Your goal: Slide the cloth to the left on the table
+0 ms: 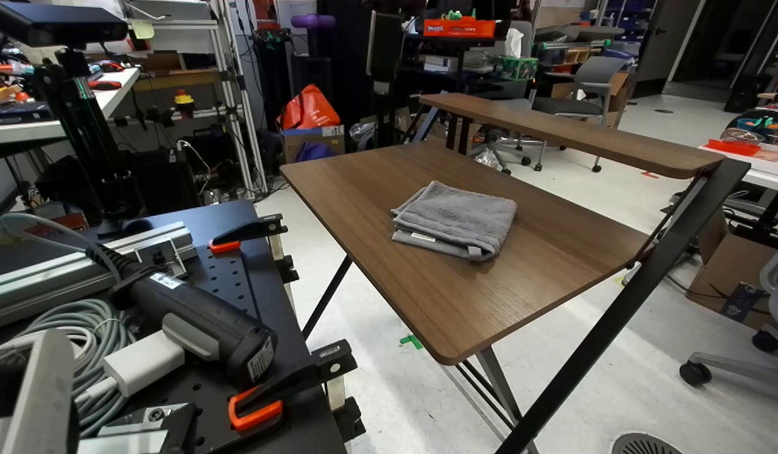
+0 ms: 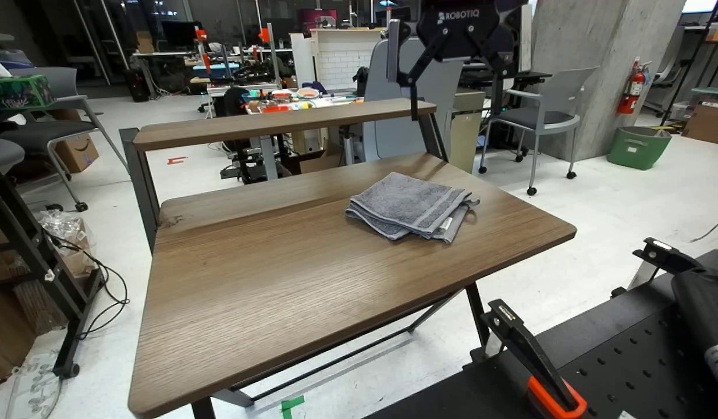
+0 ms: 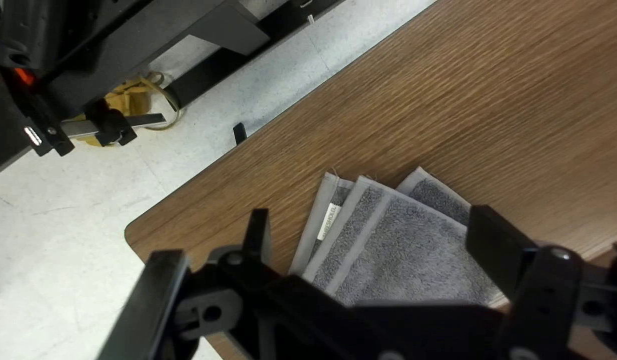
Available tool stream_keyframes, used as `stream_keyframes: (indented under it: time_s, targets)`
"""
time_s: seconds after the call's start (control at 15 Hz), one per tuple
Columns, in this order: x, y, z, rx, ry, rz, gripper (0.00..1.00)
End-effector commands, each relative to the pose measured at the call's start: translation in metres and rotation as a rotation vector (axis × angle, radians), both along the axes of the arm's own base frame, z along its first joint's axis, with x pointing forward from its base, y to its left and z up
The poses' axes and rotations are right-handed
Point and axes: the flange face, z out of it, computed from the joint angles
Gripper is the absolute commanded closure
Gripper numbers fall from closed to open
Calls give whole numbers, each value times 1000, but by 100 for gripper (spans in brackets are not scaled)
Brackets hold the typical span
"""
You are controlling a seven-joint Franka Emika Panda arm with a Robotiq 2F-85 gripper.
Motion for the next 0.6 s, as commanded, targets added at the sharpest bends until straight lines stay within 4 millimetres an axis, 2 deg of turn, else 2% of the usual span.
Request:
stream_keyframes:
  time_s: [0.0, 0.53]
  targets:
    - [18, 0, -24, -33, -10, 1, 0]
    - [61, -35, -63, -52, 2, -88, 0]
